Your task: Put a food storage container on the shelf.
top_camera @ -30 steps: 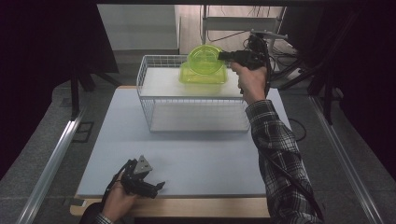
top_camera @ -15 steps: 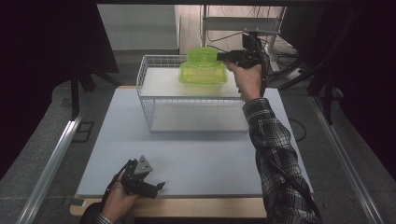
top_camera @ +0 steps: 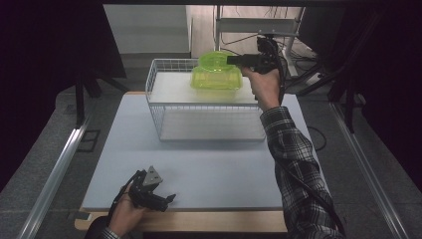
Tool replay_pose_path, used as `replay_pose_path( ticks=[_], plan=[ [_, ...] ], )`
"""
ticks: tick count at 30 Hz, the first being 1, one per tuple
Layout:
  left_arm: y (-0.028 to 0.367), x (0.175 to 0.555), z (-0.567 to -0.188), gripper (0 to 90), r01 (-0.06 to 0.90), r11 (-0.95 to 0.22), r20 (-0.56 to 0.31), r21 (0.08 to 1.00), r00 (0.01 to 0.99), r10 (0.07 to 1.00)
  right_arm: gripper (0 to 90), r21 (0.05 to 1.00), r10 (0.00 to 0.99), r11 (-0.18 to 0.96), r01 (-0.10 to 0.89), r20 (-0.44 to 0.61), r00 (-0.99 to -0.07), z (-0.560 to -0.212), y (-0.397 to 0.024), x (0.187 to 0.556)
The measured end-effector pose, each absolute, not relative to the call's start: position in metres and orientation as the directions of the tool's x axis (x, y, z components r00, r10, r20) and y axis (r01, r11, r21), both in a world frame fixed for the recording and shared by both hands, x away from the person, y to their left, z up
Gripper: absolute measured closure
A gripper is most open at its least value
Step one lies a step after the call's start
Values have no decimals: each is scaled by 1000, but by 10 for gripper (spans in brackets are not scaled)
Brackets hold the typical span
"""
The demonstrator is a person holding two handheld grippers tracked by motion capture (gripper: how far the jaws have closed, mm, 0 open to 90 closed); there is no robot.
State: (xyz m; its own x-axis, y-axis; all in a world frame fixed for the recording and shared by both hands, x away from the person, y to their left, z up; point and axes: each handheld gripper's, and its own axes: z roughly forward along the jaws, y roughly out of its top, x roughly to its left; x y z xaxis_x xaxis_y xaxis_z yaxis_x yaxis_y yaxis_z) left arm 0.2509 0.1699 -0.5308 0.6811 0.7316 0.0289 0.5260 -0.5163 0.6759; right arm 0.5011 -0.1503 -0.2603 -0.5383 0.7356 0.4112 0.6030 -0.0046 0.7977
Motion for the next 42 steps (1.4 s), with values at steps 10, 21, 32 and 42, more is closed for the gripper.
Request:
replay_pose_path(
  ticks=[10,21,32,42],
  plan=[
    [169,251,-531,24,524,-521,35,674,682,730,342,826,711,73,558,350,-610,-262,-158,481],
    [170,251,-530,22,528,-507,25,682,676,737,223,830,693,134,541,312,-650,-279,-167,466],
    [171,251,-530,21,526,-504,24,685,676,737,154,834,682,187,519,270,-680,-294,-171,453],
    [171,251,-530,21,527,-501,21,687,675,738,110,827,680,245,507,226,-697,-310,-170,437]
  ],
)
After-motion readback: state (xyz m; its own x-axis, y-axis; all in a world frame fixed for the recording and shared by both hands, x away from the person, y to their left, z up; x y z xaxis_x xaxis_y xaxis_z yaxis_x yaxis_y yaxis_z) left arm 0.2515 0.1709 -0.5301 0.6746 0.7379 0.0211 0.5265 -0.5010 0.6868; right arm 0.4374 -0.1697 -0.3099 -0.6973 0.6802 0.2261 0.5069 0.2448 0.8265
